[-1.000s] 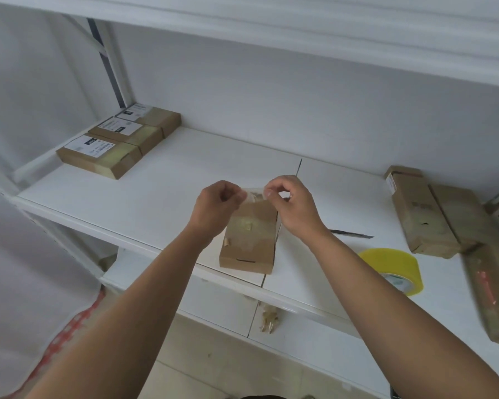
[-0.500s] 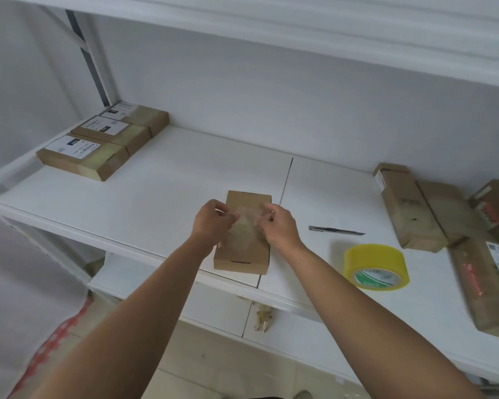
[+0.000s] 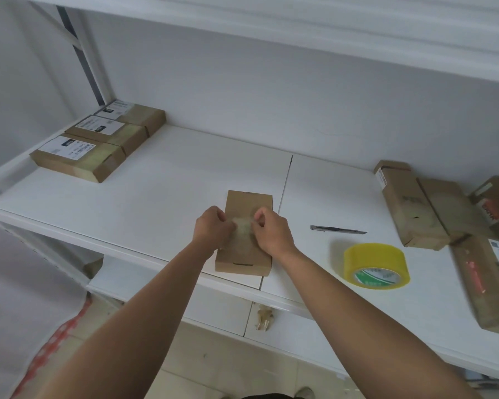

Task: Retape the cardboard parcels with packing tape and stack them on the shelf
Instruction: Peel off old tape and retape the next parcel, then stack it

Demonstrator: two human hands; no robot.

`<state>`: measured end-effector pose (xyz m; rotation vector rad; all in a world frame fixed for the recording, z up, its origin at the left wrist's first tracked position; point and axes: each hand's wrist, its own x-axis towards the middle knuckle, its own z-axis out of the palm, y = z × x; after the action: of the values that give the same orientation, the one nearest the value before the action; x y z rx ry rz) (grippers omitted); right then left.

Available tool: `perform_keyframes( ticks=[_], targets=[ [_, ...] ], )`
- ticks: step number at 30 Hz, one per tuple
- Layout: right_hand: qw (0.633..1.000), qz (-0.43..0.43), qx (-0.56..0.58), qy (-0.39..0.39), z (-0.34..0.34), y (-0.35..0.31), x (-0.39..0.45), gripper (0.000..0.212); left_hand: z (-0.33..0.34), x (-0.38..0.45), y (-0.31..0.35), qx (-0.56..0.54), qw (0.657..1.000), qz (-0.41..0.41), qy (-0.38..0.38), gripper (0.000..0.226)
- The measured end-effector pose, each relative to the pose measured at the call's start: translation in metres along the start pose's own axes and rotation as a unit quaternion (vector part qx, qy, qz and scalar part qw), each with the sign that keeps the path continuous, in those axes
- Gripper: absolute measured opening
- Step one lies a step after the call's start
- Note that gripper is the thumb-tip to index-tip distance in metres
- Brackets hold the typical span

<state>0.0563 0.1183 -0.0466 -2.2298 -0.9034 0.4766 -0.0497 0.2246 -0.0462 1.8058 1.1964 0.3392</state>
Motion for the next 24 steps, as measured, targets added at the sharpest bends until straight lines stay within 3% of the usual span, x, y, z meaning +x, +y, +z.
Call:
perform_keyframes(
  ticks=[18,22,24],
  targets=[
    [0.986,-0.061,-0.151,-0.030,0.001,-0.003,0.002,0.021,0.001,0.008,-0.004,0.077,0.995,0.042,-0.042,0.011],
    [0.977,-0.090,-0.196,-0.001,0.002,0.003,0.000,0.020,0.003,0.004,-0.014,0.166,0.982,0.084,-0.032,0.014],
    [0.966,-0.113,-0.232,0.021,0.001,0.008,-0.003,0.022,0.007,-0.002,-0.018,0.221,0.959,0.175,0.029,0.020]
  ],
)
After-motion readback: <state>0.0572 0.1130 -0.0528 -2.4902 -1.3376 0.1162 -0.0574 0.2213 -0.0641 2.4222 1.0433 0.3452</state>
